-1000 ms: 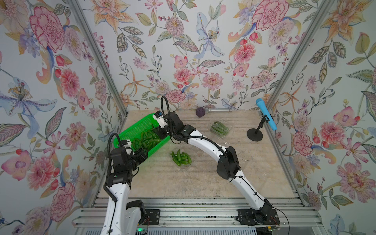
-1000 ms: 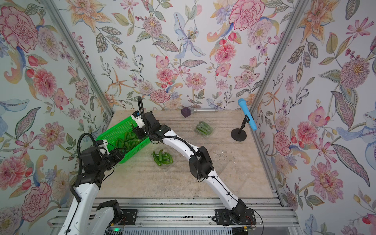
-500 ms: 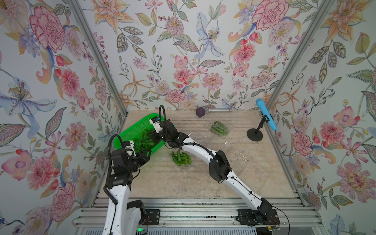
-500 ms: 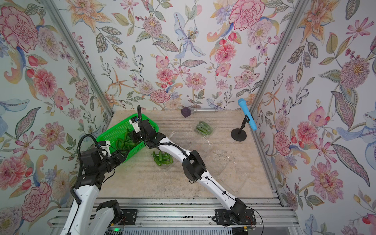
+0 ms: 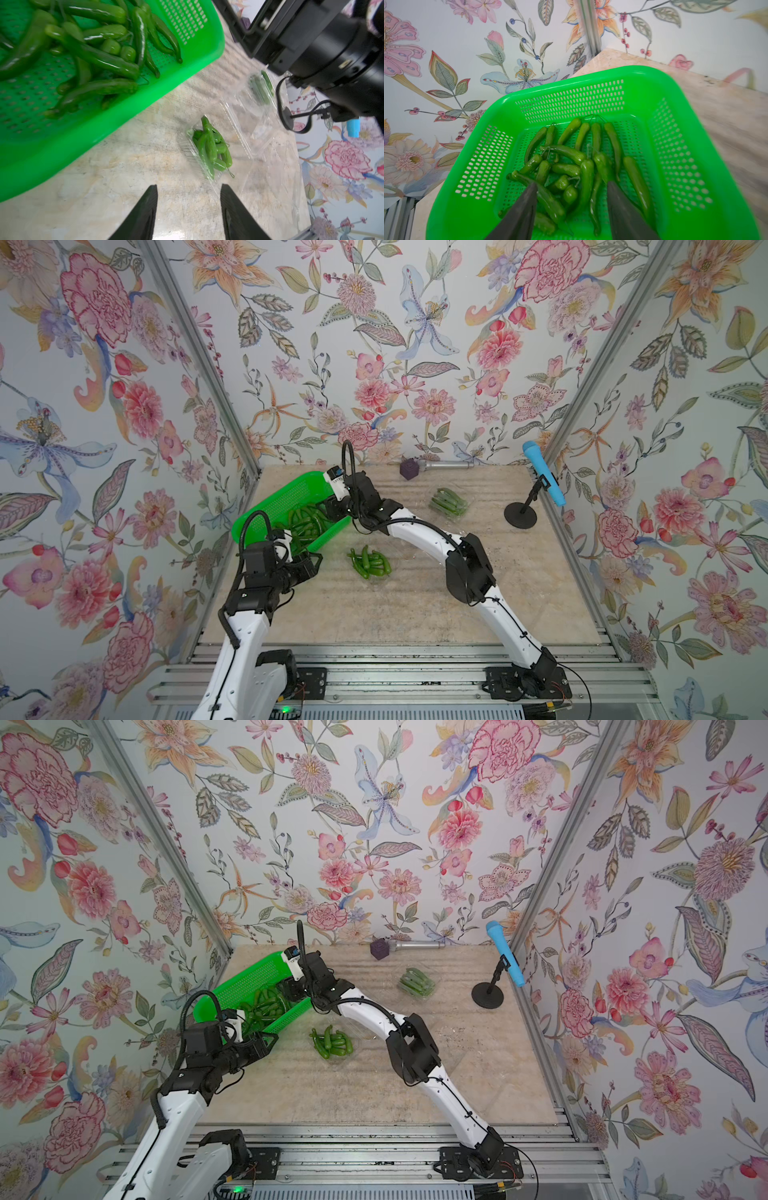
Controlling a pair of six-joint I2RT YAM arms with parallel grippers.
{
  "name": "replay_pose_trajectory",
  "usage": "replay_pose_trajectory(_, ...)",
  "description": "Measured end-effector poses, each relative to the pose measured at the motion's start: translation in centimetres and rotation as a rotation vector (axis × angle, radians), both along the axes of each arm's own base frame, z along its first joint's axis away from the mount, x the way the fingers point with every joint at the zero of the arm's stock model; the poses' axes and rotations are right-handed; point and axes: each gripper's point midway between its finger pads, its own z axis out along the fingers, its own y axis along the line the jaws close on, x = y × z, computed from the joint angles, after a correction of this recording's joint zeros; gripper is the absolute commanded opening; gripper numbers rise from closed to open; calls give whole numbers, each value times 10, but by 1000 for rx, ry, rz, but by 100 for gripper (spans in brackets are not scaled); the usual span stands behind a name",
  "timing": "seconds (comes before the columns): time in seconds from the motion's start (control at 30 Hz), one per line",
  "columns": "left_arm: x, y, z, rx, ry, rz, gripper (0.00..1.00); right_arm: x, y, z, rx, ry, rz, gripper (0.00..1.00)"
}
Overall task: Take small green peppers out of containers
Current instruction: Place the green pepper in the basket, then pick up the green pepper from the packing box.
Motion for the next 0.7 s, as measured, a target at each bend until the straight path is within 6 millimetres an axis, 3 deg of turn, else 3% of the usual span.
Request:
replay_pose_trajectory(0.17,-5,-46,-4,20,-2,-103,53,-23,-97,50,-20,-21,-127,56)
replay_pose_trajectory(0.27,-6,-77,-17,34,29,-164,52,-39,-154,61,-18,-24,-201,56)
replay_pose_trajectory(0.37,-5,-96,-42,73,97,-186,51,-50,-199,44,-45,10,-264,56)
replay_pose_trajectory(0.47,1,-103,-60,115,151,-175,52,-62,-231,9,-96,73,-310,56)
replay_pose_trajectory(0.6,22,-109,-56,143,143,-148,51,-82,-261,-32,-147,153,-346,56)
replay_pose_trajectory(0.7,41,-117,-46,147,113,-136,51,-92,-275,-46,-155,188,-370,55)
